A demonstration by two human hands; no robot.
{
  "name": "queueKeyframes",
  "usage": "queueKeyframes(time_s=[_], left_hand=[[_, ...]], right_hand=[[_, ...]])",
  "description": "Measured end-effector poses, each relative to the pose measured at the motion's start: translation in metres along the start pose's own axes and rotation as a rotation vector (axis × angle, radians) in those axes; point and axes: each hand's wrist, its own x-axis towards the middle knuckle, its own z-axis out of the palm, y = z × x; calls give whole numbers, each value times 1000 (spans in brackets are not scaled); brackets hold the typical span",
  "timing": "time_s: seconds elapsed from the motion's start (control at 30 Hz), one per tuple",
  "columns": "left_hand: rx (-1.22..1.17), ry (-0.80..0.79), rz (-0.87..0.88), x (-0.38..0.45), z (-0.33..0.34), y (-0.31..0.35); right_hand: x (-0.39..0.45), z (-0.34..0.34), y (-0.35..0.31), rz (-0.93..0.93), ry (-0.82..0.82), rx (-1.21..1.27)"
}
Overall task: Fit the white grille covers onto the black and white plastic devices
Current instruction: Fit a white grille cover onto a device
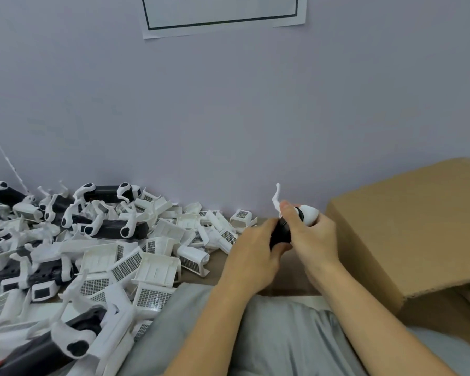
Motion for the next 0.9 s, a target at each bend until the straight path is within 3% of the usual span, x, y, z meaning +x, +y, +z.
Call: queueKeyframes(time_s=[0.1, 0.2, 0.27, 0.33, 0.4, 0.43, 0.57, 0.73, 0.9], left_hand=[[0, 14, 8, 1, 1, 0], [-16, 105, -103, 3, -2, -2], [-142, 272, -262, 6, -9, 1], [-593, 458, -445, 10, -21, 1], [-1133, 501, -585, 13, -34, 1], [-1270, 487, -609, 14, -39, -1], [-1273, 459, -735, 13, -40, -5], [-1438, 391, -699, 9, -41, -4], [-1339, 406, -656, 8, -33, -8]], right_hand=[[0, 1, 1, -22, 12, -52], [-5, 2, 0, 39, -242, 82], [-6, 3, 0, 174, -319, 170], [-3, 2, 1, 253, -223, 123], [-2, 0, 1, 286, -156, -21], [-2, 0, 2, 313, -168, -89], [-11, 4, 0, 436, -400, -151], [-20, 5, -10, 502, -716, 187], [-23, 8, -9, 404, -731, 151]])
